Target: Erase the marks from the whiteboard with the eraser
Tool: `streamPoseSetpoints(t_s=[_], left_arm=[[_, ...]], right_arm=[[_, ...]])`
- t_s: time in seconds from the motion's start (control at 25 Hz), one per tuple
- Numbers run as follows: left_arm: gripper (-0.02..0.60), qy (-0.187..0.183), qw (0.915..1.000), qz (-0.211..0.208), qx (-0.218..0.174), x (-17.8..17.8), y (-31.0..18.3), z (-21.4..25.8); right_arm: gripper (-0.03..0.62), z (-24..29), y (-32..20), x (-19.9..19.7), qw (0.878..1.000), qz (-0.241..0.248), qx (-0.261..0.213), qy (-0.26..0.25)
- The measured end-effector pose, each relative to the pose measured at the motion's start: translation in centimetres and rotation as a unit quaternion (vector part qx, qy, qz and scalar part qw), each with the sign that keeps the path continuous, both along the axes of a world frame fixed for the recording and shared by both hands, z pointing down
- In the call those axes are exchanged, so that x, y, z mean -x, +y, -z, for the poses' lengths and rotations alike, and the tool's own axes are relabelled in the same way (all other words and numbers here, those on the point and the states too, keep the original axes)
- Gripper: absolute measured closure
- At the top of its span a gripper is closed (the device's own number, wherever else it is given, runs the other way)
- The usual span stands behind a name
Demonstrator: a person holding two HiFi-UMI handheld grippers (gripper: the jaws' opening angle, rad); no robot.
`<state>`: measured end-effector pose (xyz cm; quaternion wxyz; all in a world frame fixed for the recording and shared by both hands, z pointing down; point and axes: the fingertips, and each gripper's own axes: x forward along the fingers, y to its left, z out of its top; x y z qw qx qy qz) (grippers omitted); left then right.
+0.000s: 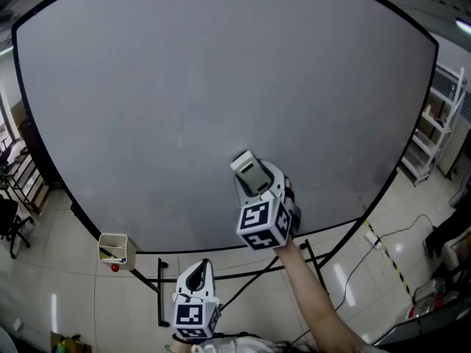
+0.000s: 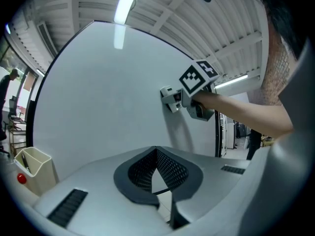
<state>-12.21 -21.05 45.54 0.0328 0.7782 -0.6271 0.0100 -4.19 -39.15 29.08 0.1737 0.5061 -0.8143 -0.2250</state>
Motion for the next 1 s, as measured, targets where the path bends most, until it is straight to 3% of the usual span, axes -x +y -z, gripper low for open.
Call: streamPoseSetpoints(t_s=[0.08,0.16,0.2,0.32,0.4,0.48,0.64,0.72,0.84,0.92,1.0], left_arm=[[0.591,0.000,1.0000,-0.001,0.000,-0.2,-0.1,0.0],[0.591,0.001,1.0000,-0.005,0.003,-0.5,-0.1,-0.2],[0.591,0.002,1.0000,-0.005,0.005,-0.6,-0.2,-0.2],[0.591,0.004,0.9999,-0.005,0.011,-1.0,-0.2,-0.5],[0.591,0.008,0.9999,-0.004,0.015,-1.1,-0.1,-0.7],[0.591,0.012,0.9998,-0.001,0.016,-1.0,-0.3,-0.7],[0.591,0.013,0.9998,-0.008,0.014,-1.5,-0.8,-0.6],[0.591,0.011,0.9997,-0.015,0.015,-2.0,-0.5,-0.7],[0.591,0.013,0.9997,-0.016,0.014,-2.1,-0.4,-0.7],[0.591,0.015,0.9997,-0.011,0.013,-1.7,-0.3,-0.5],[0.591,0.016,0.9997,-0.006,0.015,-1.3,-0.3,-0.5]], right_arm=[[0.321,-0.4,0.0,0.2,0.999,0.027,0.033,0.001],[0.322,2.4,-0.3,-1.3,0.994,0.048,0.081,-0.051],[0.322,4.6,-0.6,-2.5,0.994,0.039,0.073,-0.069],[0.322,11.0,-1.6,-6.7,0.996,-0.032,-0.010,-0.083],[0.322,12.6,-1.8,-7.8,0.993,-0.047,-0.024,-0.105],[0.322,11.2,-1.4,-6.9,0.994,-0.057,-0.033,-0.085],[0.321,1.7,-0.5,-1.4,1.000,-0.007,0.017,-0.004],[0.322,1.2,-0.7,-1.6,1.000,-0.005,0.015,0.009],[0.322,8.3,-2.2,-7.8,0.995,-0.057,-0.010,-0.080],[0.322,12.2,-3.3,-12.7,0.982,-0.080,-0.005,-0.170],[0.322,12.1,-3.3,-13.0,0.975,-0.071,0.014,-0.212]])
